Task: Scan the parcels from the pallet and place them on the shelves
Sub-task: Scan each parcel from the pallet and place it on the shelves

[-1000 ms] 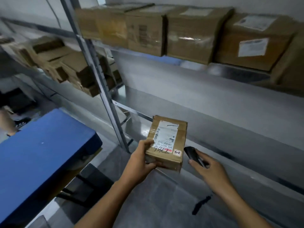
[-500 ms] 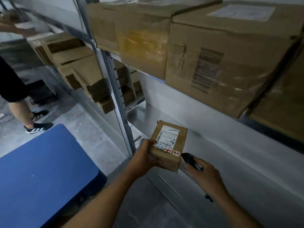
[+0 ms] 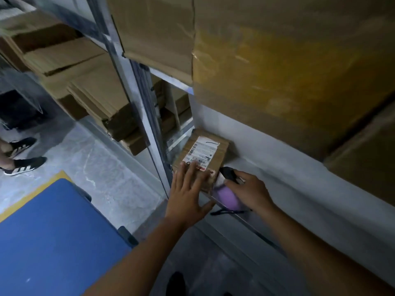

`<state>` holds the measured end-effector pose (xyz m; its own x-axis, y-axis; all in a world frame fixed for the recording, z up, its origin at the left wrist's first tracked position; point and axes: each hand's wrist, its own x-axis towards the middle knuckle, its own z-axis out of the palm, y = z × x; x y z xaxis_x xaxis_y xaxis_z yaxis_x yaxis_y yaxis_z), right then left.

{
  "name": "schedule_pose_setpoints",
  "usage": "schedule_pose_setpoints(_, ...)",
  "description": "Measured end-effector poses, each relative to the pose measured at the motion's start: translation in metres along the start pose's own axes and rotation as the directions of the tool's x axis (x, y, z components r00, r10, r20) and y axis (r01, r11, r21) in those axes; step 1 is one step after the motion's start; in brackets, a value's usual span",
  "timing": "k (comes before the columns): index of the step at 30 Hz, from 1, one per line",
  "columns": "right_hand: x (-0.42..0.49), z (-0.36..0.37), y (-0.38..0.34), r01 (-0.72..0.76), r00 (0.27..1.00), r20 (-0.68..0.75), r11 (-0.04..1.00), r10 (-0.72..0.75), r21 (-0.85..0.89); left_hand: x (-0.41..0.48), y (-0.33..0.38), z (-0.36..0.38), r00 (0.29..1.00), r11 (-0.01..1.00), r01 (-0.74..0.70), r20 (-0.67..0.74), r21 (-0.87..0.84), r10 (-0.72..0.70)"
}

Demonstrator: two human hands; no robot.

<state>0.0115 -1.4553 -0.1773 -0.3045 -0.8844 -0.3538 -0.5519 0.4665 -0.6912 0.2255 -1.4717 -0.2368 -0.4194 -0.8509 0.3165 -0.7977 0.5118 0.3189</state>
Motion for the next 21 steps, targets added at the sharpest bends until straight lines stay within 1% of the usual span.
schedule_pose_setpoints(2, 0.006, 0.009, -0.013, 0.002, 1.000, -0.010, 1.000, -0.002, 0.002, 0.014, -0.022, -0.001, 0.999, 1.000, 0.026, 0.042, -0.002, -0.026)
schedule_pose_setpoints(4, 0.006, 0.016, -0.020, -0.007, 0.999, -0.039, 1.000, 0.007, 0.023, 0.029, -0.043, -0.005, 0.997, 1.000, 0.022, 0.072, -0.017, -0.021)
schedule_pose_setpoints(8, -0.008, 0.022, -0.020, -0.038, 0.995, -0.088, 0.999, 0.041, 0.039, 0.043, -0.065, -0.007, 0.991, 0.995, -0.026, 0.125, -0.093, 0.037)
schedule_pose_setpoints(12, -0.040, 0.017, -0.010, -0.070, 0.987, -0.140, 0.996, 0.076, 0.048, 0.041, -0.064, -0.013, 0.990, 0.983, -0.019, 0.132, -0.180, 0.043)
schedule_pose_setpoints(15, -0.072, 0.003, 0.003, -0.099, 0.982, -0.156, 0.993, 0.109, 0.070, 0.044, -0.064, -0.023, 0.983, 0.973, -0.021, 0.171, -0.231, 0.062)
schedule_pose_setpoints(19, -0.129, -0.016, 0.037, -0.079, 0.966, -0.231, 0.981, 0.119, 0.175, 0.040, -0.047, -0.034, 0.988, 0.979, 0.011, 0.151, -0.205, 0.021)
schedule_pose_setpoints(21, -0.164, -0.026, 0.058, -0.073, 0.949, -0.288, 0.979, 0.126, 0.188, 0.028, -0.025, -0.035, 0.991, 0.975, -0.011, 0.129, -0.224, 0.040)
